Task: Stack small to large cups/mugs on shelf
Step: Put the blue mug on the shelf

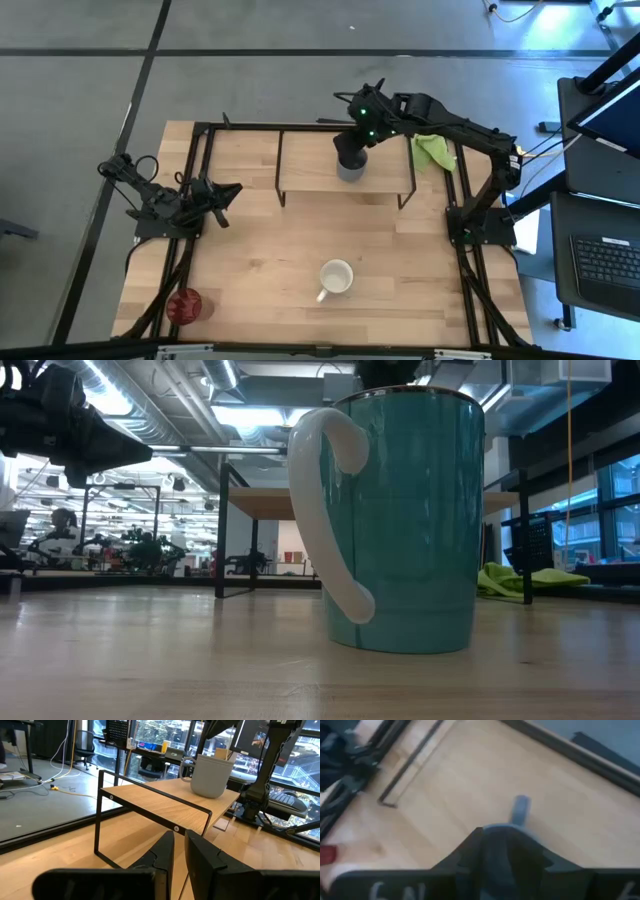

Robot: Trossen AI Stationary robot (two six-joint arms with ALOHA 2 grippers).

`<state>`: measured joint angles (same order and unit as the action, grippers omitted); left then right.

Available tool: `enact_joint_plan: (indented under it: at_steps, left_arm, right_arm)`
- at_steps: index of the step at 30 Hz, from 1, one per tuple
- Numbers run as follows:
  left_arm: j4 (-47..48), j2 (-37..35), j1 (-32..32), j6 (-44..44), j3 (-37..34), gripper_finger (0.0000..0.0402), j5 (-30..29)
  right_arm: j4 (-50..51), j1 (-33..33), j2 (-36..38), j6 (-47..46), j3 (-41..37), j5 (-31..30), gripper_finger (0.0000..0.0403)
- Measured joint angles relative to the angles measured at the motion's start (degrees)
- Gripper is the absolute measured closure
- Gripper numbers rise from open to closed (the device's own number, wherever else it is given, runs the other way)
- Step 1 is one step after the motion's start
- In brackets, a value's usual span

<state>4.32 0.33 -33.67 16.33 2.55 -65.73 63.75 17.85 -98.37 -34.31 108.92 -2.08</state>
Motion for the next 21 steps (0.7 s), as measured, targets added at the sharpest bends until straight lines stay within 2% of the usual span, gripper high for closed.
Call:
enact_joint_plan:
  at_steps: [4,11,21]
  left_arm:
    - [0.00,-0.01,0.00,-0.01,0.00,0.0360,0.00]
    - [0.00,0.00,0.01,-0.01,0.00,0.0360,-0.01]
    - [0.00,0.01,0.01,0.00,0.00,0.0360,0.00]
  right_arm:
    - [-0.93,-1.75,0.00,0.00,0.00,1.94,0.0390]
    - [-0.48,-4.72,0.00,-2.31,0.00,6.64,0.0399]
    - [4.22,-13.21,0.52,-12.61,-0.02,-1.90,0.0399]
